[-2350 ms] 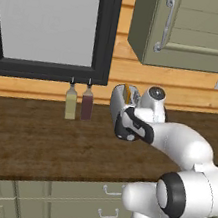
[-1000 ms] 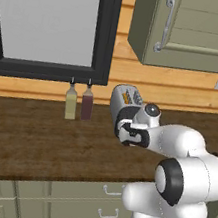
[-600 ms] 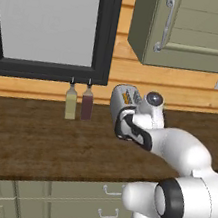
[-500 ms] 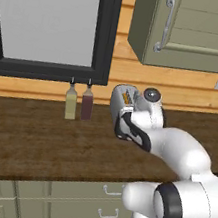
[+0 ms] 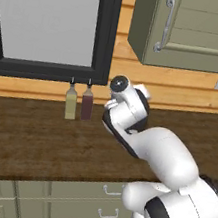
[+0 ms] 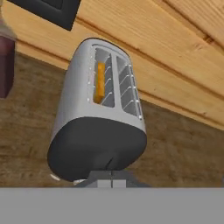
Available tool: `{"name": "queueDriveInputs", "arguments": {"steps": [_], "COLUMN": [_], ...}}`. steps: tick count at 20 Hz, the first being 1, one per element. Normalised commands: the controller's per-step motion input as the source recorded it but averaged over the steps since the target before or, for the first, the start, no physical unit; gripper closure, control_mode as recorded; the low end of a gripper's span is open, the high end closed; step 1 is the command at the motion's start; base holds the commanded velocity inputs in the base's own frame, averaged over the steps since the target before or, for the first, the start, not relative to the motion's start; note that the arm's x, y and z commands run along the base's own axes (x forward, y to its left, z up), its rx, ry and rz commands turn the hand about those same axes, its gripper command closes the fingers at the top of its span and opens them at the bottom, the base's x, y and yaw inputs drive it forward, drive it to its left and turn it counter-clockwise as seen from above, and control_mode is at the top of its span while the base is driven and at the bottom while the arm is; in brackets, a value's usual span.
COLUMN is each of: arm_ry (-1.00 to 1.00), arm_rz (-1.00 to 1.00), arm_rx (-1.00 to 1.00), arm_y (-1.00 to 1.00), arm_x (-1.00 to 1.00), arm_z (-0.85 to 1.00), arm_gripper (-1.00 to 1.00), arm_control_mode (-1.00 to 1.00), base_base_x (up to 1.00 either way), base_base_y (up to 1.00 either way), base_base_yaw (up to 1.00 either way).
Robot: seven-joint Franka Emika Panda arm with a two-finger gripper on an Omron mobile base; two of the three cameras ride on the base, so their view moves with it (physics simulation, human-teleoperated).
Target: Start the toaster. Once the lever pops up, take the bread to the plate on the dining counter.
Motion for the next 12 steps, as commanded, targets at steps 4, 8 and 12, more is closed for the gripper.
{"name": "queueDriveInputs", "arguments": {"steps": [4, 8, 12], "arm_ry": [0.02, 0.0, 0.0], "arm_rz": [0.0, -0.05, -0.09], "arm_rx": [-0.24, -0.11, -0.06], "arm_y": [0.49, 0.45, 0.31], "arm_x": [-0.1, -0.56, -0.8], "arm_z": [0.21, 0.0, 0.0], "arm_gripper": [1.0, -1.0, -1.0], "arm_control_mode": [-1.0, -1.0, -1.0], "base_base_x": [0.0, 0.0, 0.0], "base_base_y": [0.0, 0.0, 0.0], "base_base_yaw": [0.0, 0.0, 0.0]}}
